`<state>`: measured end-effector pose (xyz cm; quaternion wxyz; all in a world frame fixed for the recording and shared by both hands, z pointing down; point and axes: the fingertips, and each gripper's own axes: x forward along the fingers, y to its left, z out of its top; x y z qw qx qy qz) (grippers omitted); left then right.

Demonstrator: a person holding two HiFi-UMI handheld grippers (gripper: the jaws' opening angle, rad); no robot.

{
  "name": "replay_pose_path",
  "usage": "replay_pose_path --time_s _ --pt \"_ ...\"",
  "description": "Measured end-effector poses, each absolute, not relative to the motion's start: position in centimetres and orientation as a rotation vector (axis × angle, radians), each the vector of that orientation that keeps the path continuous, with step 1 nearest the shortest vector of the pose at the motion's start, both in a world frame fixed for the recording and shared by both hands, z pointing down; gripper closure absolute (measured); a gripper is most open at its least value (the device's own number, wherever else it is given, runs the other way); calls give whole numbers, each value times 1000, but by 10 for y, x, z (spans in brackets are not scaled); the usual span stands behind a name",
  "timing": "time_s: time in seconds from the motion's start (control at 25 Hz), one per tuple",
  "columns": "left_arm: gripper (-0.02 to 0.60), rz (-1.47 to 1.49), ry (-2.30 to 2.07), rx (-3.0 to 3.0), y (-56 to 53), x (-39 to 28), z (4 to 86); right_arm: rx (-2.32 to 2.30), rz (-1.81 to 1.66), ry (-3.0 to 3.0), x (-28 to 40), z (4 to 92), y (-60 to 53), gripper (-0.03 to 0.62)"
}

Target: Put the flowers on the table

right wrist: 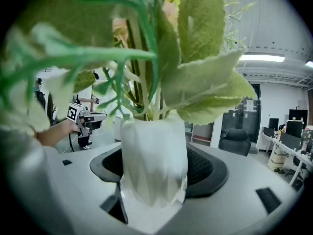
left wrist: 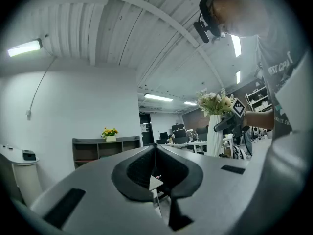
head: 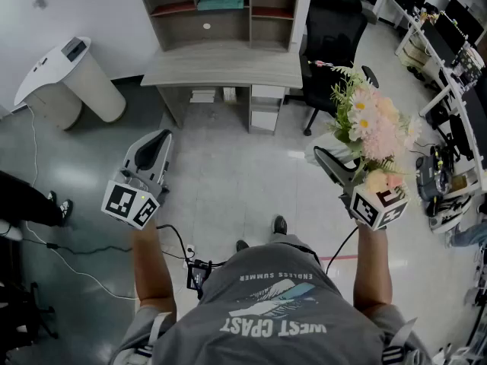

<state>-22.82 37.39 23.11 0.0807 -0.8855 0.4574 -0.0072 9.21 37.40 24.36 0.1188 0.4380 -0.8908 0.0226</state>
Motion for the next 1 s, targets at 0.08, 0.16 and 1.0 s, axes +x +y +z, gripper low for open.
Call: replay_pose_path --time_s 0.08,0.16,1.0 --pt "557 -21 1371 -2647 373 -229 233 1279 59 -2595 91 247 373 237" --pt "557 -20 1373 -2648 372 -230 235 1277 57 -2591 90 249 371 237" --pt "557 9 1369 -2695 338 -248 258 1242 107 -2622 57 251 338 237"
